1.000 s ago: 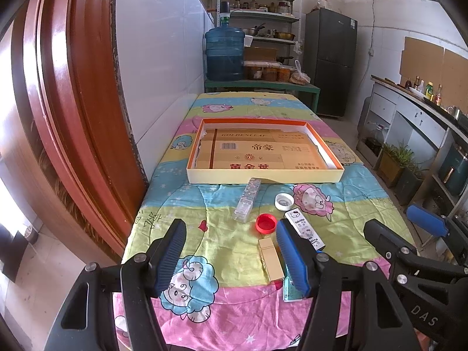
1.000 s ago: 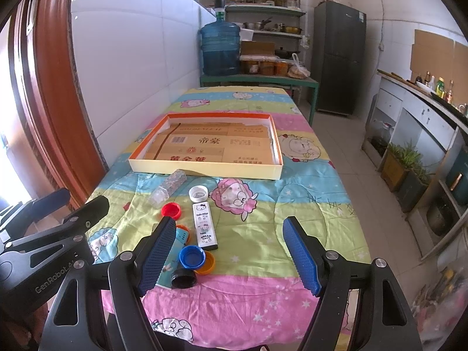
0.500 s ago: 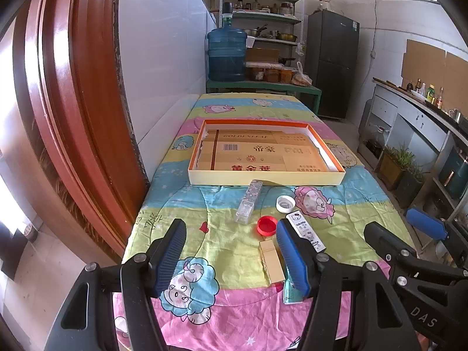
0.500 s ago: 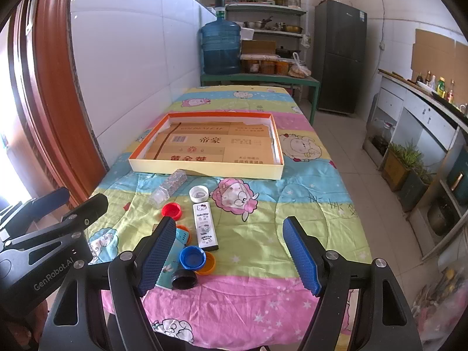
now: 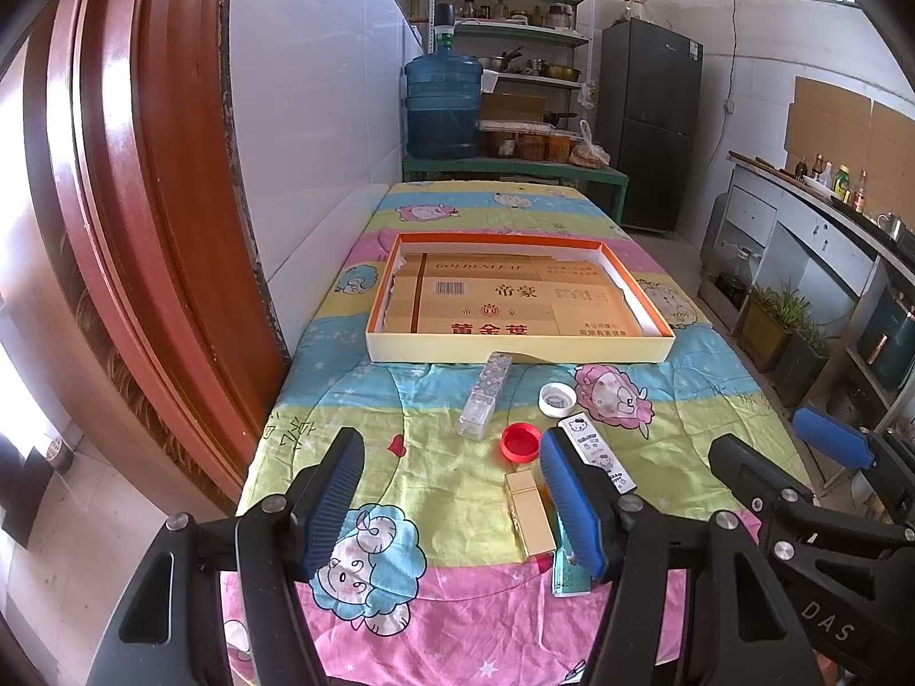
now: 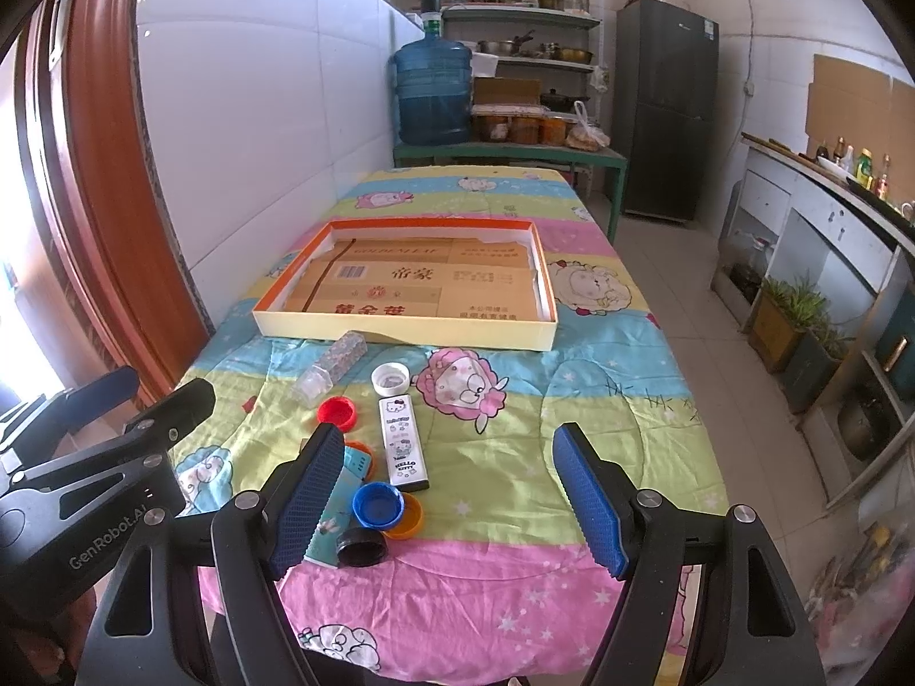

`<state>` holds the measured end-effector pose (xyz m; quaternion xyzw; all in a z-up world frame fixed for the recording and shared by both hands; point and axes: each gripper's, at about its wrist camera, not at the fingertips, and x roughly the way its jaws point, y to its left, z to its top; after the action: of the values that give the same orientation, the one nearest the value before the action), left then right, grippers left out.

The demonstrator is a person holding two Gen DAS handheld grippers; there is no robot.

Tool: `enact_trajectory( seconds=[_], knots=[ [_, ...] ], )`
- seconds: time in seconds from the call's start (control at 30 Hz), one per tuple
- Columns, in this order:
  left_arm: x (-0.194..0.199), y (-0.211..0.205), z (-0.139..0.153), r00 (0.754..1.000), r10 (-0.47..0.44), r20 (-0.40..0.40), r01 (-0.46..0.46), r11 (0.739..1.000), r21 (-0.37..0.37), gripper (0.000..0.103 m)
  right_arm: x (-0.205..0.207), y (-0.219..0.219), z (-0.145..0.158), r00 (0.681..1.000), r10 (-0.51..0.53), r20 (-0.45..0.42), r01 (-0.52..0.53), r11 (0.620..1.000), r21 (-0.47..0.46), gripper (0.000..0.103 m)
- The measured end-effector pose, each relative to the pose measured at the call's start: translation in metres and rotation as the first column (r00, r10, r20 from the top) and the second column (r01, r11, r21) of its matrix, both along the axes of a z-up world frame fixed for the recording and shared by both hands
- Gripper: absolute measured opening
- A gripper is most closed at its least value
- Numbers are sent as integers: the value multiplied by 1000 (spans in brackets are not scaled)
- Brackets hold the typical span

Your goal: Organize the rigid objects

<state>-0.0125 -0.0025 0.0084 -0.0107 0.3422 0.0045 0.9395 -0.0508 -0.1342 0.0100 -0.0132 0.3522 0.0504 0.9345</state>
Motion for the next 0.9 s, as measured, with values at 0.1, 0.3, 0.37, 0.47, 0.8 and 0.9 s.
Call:
enact_trajectory(
  seconds=[0.1, 0.3, 0.37, 0.47, 0.8, 0.9],
  knots=[
    [0, 0, 0, 1000, 0, 0, 0, 1000, 0, 64, 1, 0, -1, 1000, 1, -1, -1, 1000, -1, 77],
    [0, 0, 0, 1000, 0, 0, 0, 1000, 0, 64, 1, 0, -1, 1000, 1, -3, -1, 1000, 2, 77],
    [0, 0, -1, 1000, 1, -1, -1, 1000, 0, 64, 2, -1, -2, 1000, 2, -5, -2, 1000, 4, 77],
    [1, 1, -2, 1000, 1, -3, -1, 1000, 0, 64, 1, -1, -1, 1000, 2, -4, -2, 1000, 3, 77],
    [2, 2, -6, 1000, 6, -6, -6, 1000, 3, 64, 3, 0, -6, 1000, 4, -10, -4, 1000, 7, 77],
    [3, 3, -10, 1000, 11, -10, -11, 1000, 1, 64, 4, -2, -8, 1000, 2, -14, -2, 1000, 5, 77]
  ],
)
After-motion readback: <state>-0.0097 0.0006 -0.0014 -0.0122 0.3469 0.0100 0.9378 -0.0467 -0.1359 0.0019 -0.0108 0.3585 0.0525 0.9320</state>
